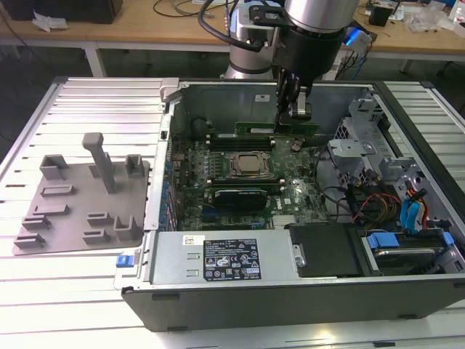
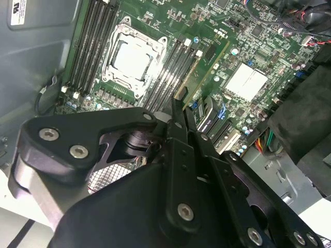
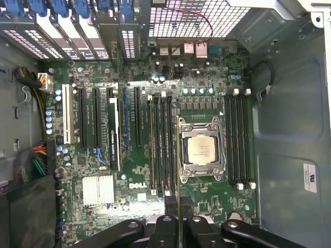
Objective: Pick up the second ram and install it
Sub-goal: 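Pick up the second ram and move it above second insertion slot, then insert the second ram into the second slot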
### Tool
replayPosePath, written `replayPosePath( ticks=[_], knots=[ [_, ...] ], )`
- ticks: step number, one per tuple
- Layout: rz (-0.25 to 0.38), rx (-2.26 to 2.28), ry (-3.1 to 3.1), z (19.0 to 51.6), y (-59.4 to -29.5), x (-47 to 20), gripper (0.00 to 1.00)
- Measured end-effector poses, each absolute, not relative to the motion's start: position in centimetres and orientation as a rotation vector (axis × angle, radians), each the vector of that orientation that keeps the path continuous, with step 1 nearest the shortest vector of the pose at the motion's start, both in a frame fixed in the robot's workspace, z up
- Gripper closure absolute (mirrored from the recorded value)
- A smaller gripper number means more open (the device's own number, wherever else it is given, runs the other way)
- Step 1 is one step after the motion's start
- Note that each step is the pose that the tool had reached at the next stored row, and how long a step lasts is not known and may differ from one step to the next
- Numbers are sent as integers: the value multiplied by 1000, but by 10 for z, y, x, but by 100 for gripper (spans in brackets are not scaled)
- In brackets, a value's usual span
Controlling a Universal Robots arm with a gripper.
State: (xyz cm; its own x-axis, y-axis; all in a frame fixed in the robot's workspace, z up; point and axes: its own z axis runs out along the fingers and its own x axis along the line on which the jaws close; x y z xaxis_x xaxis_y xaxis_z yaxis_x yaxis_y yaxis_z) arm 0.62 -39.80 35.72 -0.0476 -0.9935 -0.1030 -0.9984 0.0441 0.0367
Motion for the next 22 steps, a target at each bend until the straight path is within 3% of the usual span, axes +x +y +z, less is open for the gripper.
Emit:
replayPosePath(
  ticks=[15, 22],
  knots=[
    [164, -2127, 2227, 355, -397, 5, 89],
    [173, -2123, 2223, 337, -391, 3, 89]
  ],
)
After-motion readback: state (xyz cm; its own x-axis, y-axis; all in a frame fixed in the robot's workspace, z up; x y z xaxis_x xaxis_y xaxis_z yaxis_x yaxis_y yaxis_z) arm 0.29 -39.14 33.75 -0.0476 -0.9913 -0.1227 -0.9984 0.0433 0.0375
